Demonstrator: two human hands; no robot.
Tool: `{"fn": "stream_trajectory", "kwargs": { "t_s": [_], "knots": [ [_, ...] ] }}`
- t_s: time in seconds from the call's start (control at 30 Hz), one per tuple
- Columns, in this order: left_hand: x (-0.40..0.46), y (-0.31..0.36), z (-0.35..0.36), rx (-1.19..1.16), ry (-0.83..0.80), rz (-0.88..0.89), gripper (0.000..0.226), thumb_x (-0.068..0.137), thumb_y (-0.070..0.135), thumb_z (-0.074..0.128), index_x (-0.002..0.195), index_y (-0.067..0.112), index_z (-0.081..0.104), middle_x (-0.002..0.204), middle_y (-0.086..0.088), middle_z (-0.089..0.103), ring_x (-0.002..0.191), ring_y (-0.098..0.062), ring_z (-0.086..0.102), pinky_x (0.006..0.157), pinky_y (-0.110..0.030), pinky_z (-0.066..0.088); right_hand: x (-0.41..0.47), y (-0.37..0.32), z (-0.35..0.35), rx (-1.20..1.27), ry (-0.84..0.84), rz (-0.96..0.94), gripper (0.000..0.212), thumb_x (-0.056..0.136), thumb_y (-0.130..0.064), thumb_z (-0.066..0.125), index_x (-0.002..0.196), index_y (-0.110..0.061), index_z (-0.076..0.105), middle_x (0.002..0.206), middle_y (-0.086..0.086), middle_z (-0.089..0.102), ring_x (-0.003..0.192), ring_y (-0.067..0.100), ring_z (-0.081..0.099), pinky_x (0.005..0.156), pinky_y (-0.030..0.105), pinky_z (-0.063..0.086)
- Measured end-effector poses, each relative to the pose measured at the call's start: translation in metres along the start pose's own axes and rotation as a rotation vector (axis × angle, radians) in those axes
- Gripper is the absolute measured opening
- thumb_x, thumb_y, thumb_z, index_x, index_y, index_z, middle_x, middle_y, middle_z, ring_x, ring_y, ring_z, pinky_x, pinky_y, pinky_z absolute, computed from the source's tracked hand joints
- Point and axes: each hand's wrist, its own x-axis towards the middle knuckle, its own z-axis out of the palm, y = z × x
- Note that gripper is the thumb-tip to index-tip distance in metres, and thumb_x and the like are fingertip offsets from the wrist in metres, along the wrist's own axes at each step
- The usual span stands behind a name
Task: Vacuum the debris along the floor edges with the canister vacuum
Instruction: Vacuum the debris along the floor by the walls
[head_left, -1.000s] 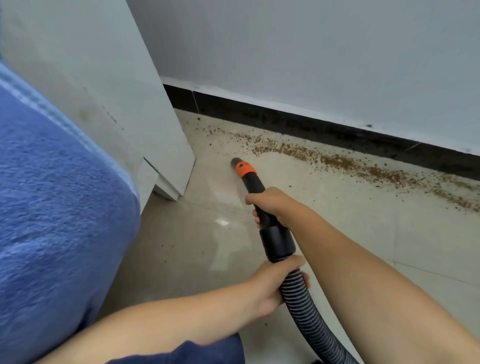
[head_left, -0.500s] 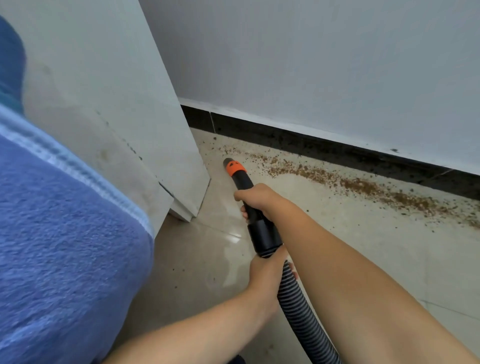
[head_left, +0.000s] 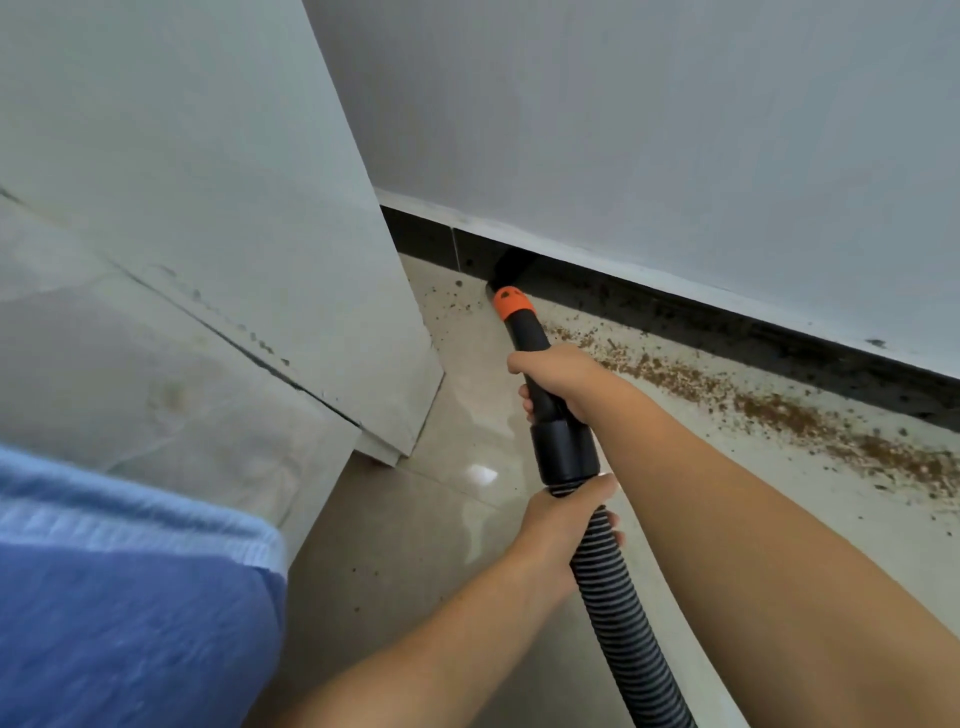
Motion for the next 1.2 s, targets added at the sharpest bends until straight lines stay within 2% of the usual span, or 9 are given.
{"fn": "stream_trajectory", "kwargs": {
  "t_s": [0.23, 0.5, 0.63, 0.73, 0.8, 0.9, 1.03, 1.2],
  "knots": [
    [0.004, 0.012, -0.004, -0.094, 0.04, 0.025, 0.02, 0.083, 0.013, 0.072, 0.094, 0.004, 0.058, 0.069, -0.009, 0.059, 0.058, -0.021, 0.058, 0.056, -0.029, 0.053, 0.015, -0.015, 0.018, -0.067, -0.127, 0.006, 0.02, 0.08, -0.013, 0.064, 0.094, -0.007, 0.051, 0.052, 0.007, 0.059, 0.037, 0.019, 0.054, 0.046, 0.029, 0.05],
    [-0.005, 0.014, 0.006, -0.122, -0.006, 0.028, 0.016, 0.084, 0.01, 0.071, 0.094, 0.005, 0.06, 0.074, -0.01, 0.06, 0.063, -0.023, 0.059, 0.058, -0.029, 0.053, 0.008, -0.024, 0.014, -0.173, -0.201, 0.028, 0.02, 0.081, -0.012, 0.063, 0.096, -0.007, 0.051, 0.046, 0.004, 0.057, 0.038, 0.019, 0.054, 0.046, 0.029, 0.05],
    [-0.012, -0.002, 0.017, -0.113, -0.023, 0.01, 0.011, 0.084, 0.013, 0.07, 0.093, 0.009, 0.066, 0.081, -0.009, 0.066, 0.073, -0.025, 0.064, 0.072, -0.035, 0.054, -0.005, -0.018, 0.01, -0.261, -0.275, 0.091, 0.022, 0.081, -0.013, 0.062, 0.098, -0.005, 0.049, 0.048, 0.005, 0.058, 0.038, 0.018, 0.053, 0.046, 0.028, 0.05],
    [-0.018, -0.017, 0.024, -0.116, -0.036, -0.004, 0.013, 0.082, 0.015, 0.072, 0.095, 0.011, 0.07, 0.082, -0.008, 0.069, 0.076, -0.024, 0.066, 0.075, -0.035, 0.055, -0.012, -0.007, 0.005, -0.271, -0.319, 0.121, 0.023, 0.08, -0.013, 0.062, 0.097, -0.004, 0.05, 0.05, 0.006, 0.057, 0.039, 0.019, 0.052, 0.047, 0.028, 0.05],
    [-0.018, -0.02, 0.024, -0.104, -0.026, -0.017, 0.014, 0.082, 0.015, 0.07, 0.096, 0.01, 0.07, 0.082, -0.007, 0.068, 0.076, -0.024, 0.066, 0.074, -0.035, 0.055, -0.014, -0.004, 0.002, -0.254, -0.317, 0.122, 0.021, 0.08, -0.012, 0.063, 0.095, -0.005, 0.05, 0.05, 0.006, 0.056, 0.039, 0.019, 0.051, 0.047, 0.027, 0.049],
    [-0.014, -0.012, 0.018, -0.107, -0.027, -0.021, 0.008, 0.084, 0.011, 0.069, 0.089, 0.007, 0.064, 0.075, -0.009, 0.064, 0.064, -0.023, 0.062, 0.062, -0.03, 0.053, -0.01, -0.003, 0.001, -0.192, -0.236, 0.072, 0.017, 0.082, -0.012, 0.063, 0.091, -0.005, 0.051, 0.048, 0.005, 0.057, 0.038, 0.018, 0.052, 0.046, 0.027, 0.049],
    [-0.008, -0.001, 0.013, -0.059, -0.056, 0.003, 0.022, 0.084, 0.013, 0.071, 0.103, 0.005, 0.062, 0.073, -0.008, 0.063, 0.057, -0.02, 0.061, 0.059, -0.028, 0.053, -0.002, -0.006, -0.009, -0.085, -0.067, 0.026, 0.015, 0.083, -0.01, 0.062, 0.088, -0.005, 0.05, 0.044, 0.005, 0.056, 0.036, 0.018, 0.052, 0.044, 0.028, 0.05],
    [-0.003, 0.003, 0.016, -0.07, -0.073, -0.01, 0.022, 0.085, 0.014, 0.071, 0.103, 0.006, 0.061, 0.071, -0.007, 0.063, 0.057, -0.019, 0.061, 0.059, -0.028, 0.054, 0.002, -0.013, -0.012, -0.106, -0.094, 0.033, 0.015, 0.082, -0.011, 0.062, 0.089, -0.006, 0.05, 0.044, 0.005, 0.056, 0.036, 0.019, 0.053, 0.044, 0.029, 0.051]
  ]
}}
